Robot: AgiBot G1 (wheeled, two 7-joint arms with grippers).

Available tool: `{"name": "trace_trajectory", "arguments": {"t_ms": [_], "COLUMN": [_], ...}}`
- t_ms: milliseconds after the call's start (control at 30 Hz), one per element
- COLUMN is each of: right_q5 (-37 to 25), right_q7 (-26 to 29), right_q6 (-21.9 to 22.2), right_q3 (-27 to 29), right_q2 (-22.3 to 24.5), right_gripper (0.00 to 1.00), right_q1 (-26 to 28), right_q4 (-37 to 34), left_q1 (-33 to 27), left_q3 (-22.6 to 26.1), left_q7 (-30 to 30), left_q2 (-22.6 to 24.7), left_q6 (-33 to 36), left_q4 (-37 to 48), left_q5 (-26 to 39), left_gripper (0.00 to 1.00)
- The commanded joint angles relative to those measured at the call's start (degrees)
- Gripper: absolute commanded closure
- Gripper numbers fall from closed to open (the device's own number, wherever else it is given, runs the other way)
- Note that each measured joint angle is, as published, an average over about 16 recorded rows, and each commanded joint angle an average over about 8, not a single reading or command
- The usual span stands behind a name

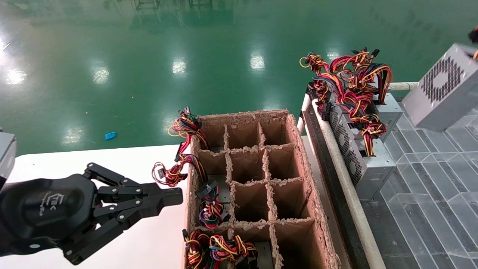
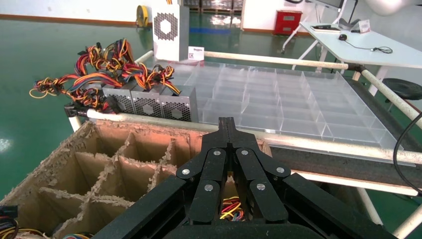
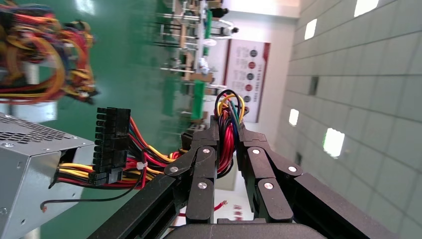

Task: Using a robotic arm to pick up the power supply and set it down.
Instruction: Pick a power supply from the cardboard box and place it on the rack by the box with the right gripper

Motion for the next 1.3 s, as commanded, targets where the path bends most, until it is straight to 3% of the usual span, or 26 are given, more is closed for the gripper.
{"name": "trace_trajectory", "arguments": {"t_ms": [33,467,933,1300], "right_q5": [0.58,1.35,1.65,-1.48], "right_q7": [0.06,-2.16,-3.51,-4.71], "right_q6": [0.03,1.99,2.04,5.02], "right_q3": [1.31,8.86,9.74,8.17], "right_q2": [0.51,-2.39,-5.59,-7.50], "right_gripper": [1.00,1.00,1.00,1.00], "right_q1": [-2.58,-14.60,-18.43,-18.71], "right_q4": [-0.01,0.14,0.18,0.01], "left_q1": [0.00,0.00,0.00,0.00], "left_q3": [0.00,0.00,0.00,0.00], "left_q7": [0.00,0.00,0.00,0.00], "left_q2": [0.00,0.00,0.00,0.00], "left_q6": [0.00,0.00,0.00,0.00], "left_q4": [0.00,0.00,0.00,0.00], "left_q5": [0.00,0.00,0.00,0.00], "left_gripper": [1.00,1.00,1.00,1.00]}}
